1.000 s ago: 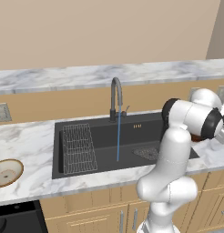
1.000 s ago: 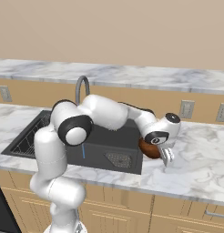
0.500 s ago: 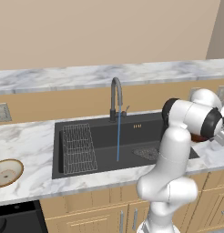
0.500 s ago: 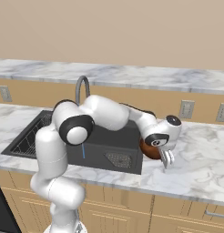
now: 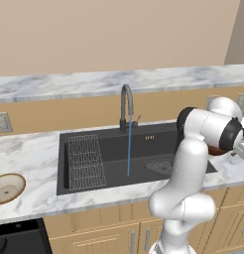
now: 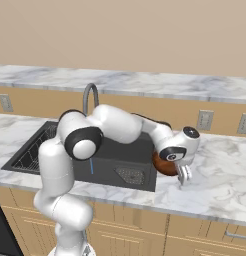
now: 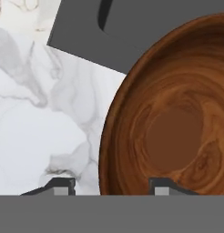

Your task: Rinse each bowl for a few seconds and place them down in the sink or on the counter.

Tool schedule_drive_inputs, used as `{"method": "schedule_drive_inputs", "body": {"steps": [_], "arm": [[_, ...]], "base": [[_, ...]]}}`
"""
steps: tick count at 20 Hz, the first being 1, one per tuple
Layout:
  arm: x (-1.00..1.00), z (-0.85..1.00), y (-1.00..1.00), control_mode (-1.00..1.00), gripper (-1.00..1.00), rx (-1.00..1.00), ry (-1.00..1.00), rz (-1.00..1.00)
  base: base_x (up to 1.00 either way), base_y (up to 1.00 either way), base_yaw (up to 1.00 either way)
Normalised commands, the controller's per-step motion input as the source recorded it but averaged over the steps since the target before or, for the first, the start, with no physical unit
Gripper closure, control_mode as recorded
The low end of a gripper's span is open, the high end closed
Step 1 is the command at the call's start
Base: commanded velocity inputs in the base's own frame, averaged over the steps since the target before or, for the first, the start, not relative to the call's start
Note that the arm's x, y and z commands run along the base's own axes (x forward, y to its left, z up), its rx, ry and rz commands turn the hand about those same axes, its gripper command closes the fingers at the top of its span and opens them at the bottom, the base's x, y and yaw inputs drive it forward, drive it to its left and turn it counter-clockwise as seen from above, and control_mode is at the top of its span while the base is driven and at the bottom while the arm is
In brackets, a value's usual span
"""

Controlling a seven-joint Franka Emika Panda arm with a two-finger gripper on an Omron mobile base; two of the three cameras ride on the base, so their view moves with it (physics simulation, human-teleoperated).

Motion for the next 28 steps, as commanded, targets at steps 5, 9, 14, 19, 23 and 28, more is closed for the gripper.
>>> {"method": "schedule_drive_inputs", "body": {"steps": [5,9,14,19,23,28], "arm": [[0.0,0.19,-0.01,-1.0,-1.0,0.0,-0.01,0.0],[0.0,0.21,0.0,-1.0,-1.0,0.0,-0.01,0.0],[-0.02,0.26,0.0,-1.0,-1.0,0.0,-0.01,0.0],[-0.08,0.3,0.0,-1.0,-1.0,0.0,-0.01,0.0],[-0.14,0.34,0.02,-1.0,-1.0,0.0,-0.01,0.0],[-0.23,0.3,0.1,-1.0,-1.0,-0.02,-0.04,0.0]], "base": [[0.0,0.0,0.0],[0.0,0.0,0.0],[0.0,0.0,0.0],[0.0,0.0,0.0],[0.0,0.0,0.0],[0.0,0.0,0.0]]}}
